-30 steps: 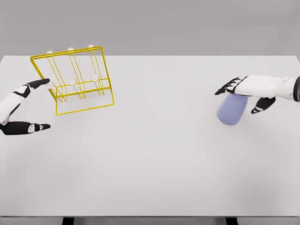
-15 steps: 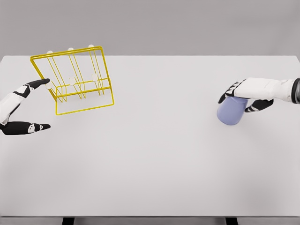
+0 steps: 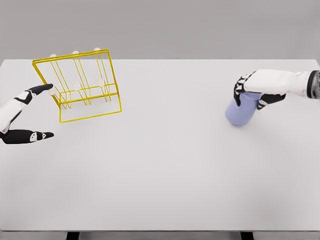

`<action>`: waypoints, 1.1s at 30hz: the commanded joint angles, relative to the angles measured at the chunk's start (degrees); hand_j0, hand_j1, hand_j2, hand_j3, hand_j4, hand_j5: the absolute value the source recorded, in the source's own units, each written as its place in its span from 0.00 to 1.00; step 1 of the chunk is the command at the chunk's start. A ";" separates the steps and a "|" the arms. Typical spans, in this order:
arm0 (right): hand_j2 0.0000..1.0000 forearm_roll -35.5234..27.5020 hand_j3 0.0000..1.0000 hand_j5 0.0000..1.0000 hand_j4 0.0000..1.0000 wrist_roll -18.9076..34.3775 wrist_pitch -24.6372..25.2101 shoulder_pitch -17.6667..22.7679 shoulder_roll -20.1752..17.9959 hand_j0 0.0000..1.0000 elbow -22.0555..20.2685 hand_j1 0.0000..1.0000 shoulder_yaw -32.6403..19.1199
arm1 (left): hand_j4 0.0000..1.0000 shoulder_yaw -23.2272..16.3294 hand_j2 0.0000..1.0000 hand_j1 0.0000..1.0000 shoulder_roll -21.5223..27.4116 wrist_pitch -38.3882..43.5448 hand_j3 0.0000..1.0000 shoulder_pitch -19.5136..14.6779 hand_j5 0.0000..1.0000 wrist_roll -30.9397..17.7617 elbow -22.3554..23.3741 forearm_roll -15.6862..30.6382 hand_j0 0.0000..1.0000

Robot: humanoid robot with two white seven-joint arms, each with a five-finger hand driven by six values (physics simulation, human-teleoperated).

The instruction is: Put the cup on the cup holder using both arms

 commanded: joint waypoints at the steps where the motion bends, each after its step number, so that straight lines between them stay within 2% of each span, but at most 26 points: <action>1: 0.39 -0.41 0.39 0.39 0.39 -0.07 -1.05 -0.01 1.65 0.39 -0.04 0.39 -0.25 | 1.00 0.00 1.00 1.00 0.07 0.05 1.00 0.00 1.00 -0.01 -0.02 0.40 1.00; 4: 0.39 -0.41 0.39 0.39 0.39 -0.07 -4.03 -1.33 4.64 0.39 -0.75 0.39 -0.25 | 1.00 0.00 1.00 1.00 0.07 0.05 1.00 0.00 1.00 -0.01 -0.02 0.40 1.00; 8: 0.38 -0.41 0.38 0.38 0.38 -0.07 -4.41 -1.33 6.66 0.38 -1.98 0.38 -0.17 | 1.00 0.00 1.00 1.00 0.07 0.05 1.00 0.00 1.00 -0.01 -0.02 0.40 1.00; 14: 0.37 -0.41 0.37 0.37 0.37 -0.07 -4.41 -1.50 10.35 0.37 -8.04 0.37 0.01 | 1.00 0.00 1.00 1.00 0.07 0.05 1.00 0.00 1.00 -0.01 -0.02 0.40 1.00; 23: 0.37 3.19 0.37 0.37 0.37 -0.07 -4.41 -1.59 19.58 0.37 -8.13 0.37 1.59 | 1.00 0.00 1.00 1.00 0.07 0.05 1.00 0.00 1.00 -0.01 -0.02 0.40 1.00; 33: 0.38 5.39 0.38 0.38 0.38 -0.07 -4.41 -1.68 24.24 0.38 -8.04 0.38 5.02 | 1.00 0.00 1.00 1.00 0.07 0.05 1.00 0.00 1.00 -0.01 -0.02 0.40 1.00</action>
